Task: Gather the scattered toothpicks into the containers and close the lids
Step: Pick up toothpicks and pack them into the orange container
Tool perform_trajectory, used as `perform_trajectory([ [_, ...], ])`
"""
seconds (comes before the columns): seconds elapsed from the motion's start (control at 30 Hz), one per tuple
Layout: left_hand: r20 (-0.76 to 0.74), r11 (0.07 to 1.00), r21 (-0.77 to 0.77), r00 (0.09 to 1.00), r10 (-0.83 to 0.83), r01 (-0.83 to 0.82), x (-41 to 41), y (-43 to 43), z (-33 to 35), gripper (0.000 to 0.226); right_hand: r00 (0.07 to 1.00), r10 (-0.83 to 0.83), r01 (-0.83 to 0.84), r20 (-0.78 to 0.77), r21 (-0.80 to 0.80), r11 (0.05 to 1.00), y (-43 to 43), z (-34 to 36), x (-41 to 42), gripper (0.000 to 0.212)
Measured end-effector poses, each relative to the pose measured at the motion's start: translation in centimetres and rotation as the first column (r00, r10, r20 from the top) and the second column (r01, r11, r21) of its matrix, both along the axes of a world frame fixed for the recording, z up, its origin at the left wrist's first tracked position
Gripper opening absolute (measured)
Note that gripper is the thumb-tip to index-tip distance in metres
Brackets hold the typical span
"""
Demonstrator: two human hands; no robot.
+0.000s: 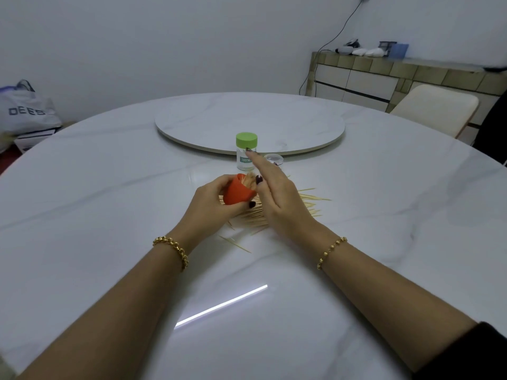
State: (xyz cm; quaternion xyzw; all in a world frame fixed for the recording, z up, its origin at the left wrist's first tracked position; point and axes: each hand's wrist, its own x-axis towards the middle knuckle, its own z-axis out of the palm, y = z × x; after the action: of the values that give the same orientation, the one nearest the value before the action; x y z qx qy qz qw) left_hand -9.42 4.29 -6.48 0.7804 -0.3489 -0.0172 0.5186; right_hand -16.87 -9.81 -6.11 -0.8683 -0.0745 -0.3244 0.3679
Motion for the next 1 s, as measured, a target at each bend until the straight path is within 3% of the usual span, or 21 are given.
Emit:
perform_trajectory([
  [0.1, -0.042, 0.998, -0.050, 0.999, 0.029, -0.031, 0.4, 0.2, 0.1, 0.041, 0.998, -0.056, 0.059, -0.043, 0.073, 0.996, -0.5, -0.1, -0.1, 0.053],
  [0.17, -0.057, 0.996, -0.074, 0.997, 0.043, -0.048, 0.4, 0.2, 0.2, 0.037, 0.994, -0.055, 0.060, -0.094, 0.042, 0.997, -0.3, -0.4, 0.0, 0.053],
  [0.4, -0.049, 0.999, -0.020, 0.998, 0.034, -0.035, 0.4, 0.0, -0.1, 0.036, 0.995, 0.020, -0.034, -0.101, -0.144, 0.989, 0.5, -0.9, 0.3, 0.057],
  [0.57, -0.024, 1.000, 0.000, 1.000, 0.015, -0.015, 0.5, 0.0, -0.4, 0.037, 0.985, -0.130, 0.081, -0.109, -0.373, 0.924, -0.5, -1.0, 0.5, 0.054],
  [0.77, -0.050, 0.998, 0.011, 0.997, 0.067, -0.066, 1.0, 0.4, -0.3, 0.051, 0.950, -0.249, 0.202, -0.186, -0.242, 0.949, -4.1, -1.2, 1.3, 0.043],
  [1.0, -0.059, 0.996, 0.017, 0.995, 0.085, -0.084, 1.3, 0.5, -0.3, 0.056, 0.878, -0.365, 0.261, -0.310, -0.329, 0.908, -6.6, -1.6, 1.5, 0.025],
])
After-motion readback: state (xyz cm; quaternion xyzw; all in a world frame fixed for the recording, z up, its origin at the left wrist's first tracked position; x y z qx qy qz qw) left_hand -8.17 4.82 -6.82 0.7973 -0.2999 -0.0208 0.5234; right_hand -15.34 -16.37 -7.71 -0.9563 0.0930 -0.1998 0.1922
